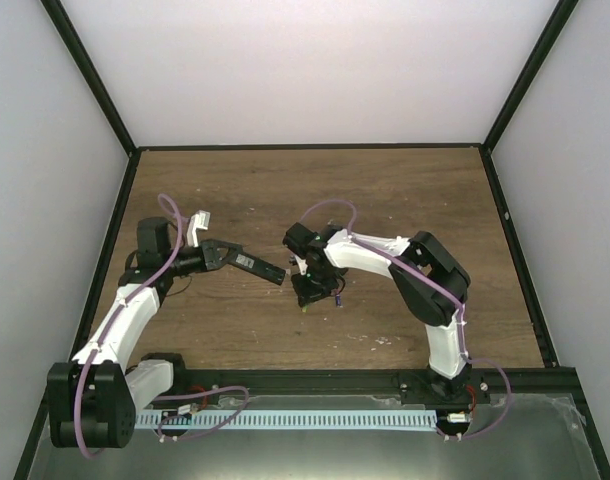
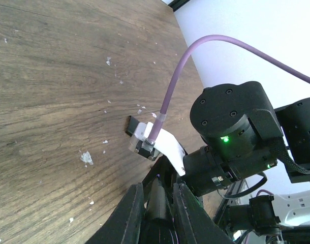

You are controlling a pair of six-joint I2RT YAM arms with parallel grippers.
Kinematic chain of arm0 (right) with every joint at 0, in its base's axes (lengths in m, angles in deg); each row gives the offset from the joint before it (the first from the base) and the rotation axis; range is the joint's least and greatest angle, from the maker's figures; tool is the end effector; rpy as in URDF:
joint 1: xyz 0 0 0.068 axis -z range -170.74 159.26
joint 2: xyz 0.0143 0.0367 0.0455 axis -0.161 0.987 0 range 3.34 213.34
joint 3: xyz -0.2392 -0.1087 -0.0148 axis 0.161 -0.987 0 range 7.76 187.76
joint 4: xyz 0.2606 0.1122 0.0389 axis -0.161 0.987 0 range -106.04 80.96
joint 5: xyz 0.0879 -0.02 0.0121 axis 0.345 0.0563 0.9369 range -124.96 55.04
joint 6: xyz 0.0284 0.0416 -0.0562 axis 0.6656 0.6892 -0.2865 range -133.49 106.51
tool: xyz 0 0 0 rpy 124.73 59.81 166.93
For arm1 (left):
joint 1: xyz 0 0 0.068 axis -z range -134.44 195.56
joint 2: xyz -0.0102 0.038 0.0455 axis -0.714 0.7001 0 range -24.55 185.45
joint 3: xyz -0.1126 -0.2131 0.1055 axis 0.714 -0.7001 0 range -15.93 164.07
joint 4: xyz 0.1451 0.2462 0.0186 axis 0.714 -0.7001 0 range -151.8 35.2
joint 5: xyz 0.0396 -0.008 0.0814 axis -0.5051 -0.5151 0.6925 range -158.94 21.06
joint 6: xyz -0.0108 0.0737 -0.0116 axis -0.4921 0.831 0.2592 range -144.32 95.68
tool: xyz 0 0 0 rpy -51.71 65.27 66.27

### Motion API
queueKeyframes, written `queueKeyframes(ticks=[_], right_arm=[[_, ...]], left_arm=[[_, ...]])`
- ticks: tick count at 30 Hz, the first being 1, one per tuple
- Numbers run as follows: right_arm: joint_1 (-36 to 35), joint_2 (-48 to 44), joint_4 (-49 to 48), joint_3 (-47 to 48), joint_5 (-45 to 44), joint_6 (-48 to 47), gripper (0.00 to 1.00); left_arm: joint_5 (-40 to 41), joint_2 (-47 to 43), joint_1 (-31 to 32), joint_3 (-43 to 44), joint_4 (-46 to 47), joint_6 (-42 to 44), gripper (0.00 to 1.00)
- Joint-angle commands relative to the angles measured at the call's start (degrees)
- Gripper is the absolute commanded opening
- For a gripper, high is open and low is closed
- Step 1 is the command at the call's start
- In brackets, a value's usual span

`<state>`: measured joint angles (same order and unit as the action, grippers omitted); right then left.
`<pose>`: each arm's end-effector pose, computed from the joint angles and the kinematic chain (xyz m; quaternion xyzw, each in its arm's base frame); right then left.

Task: Load the batteries into the remote control

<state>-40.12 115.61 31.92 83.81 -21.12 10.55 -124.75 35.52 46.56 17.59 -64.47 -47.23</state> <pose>0.2387 0.3018 0.1014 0.2235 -0.9659 -0.1266 0.0316 0.2504 -0.0570 0.2010 0.0579 0.8140 -0.4912 0.3045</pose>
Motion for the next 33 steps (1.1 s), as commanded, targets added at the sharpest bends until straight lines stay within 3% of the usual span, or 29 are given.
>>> queueKeyframes(ticks=[1, 4, 12, 17, 22, 27, 33], right_arm=[[-0.8, 2.7, -0.6, 0.5, -1.0, -0.6, 0.18], [-0.8, 2.6, -0.5, -0.2, -2.3, -1.0, 0.11], [0.2, -2.1, -2.6, -4.5, -6.0, -2.6, 0.05], [5.5, -9.4, -7.1, -7.2, -6.0, -7.7, 0.04], [9.9, -17.4, -12.9, -6.7, -2.5, -18.7, 0.02], [10.8, -23.2, -18.4, -4.9, 4.8, -27.4, 0.02], [10.8, -26.8, -23.2, -6.0, 14.5, -30.7, 0.02]], left_arm=[[-1.5, 0.3, 0.1, 1.1, 0.1, 1.3, 0.00], [-1.8, 1.0, -0.2, 1.2, 0.3, 1.3, 0.00], [-1.3, 1.9, -0.3, -0.2, 2.7, 0.4, 0.00], [-3.5, 4.6, -0.3, 0.0, 4.9, -0.2, 0.00], [-8.3, 9.0, 0.2, 2.4, 6.4, -0.2, 0.00], [-7.5, 11.2, 3.3, 5.5, 5.3, 1.0, 0.00], [-6.9, 13.6, 7.3, 5.0, 17.5, -9.0, 0.00]])
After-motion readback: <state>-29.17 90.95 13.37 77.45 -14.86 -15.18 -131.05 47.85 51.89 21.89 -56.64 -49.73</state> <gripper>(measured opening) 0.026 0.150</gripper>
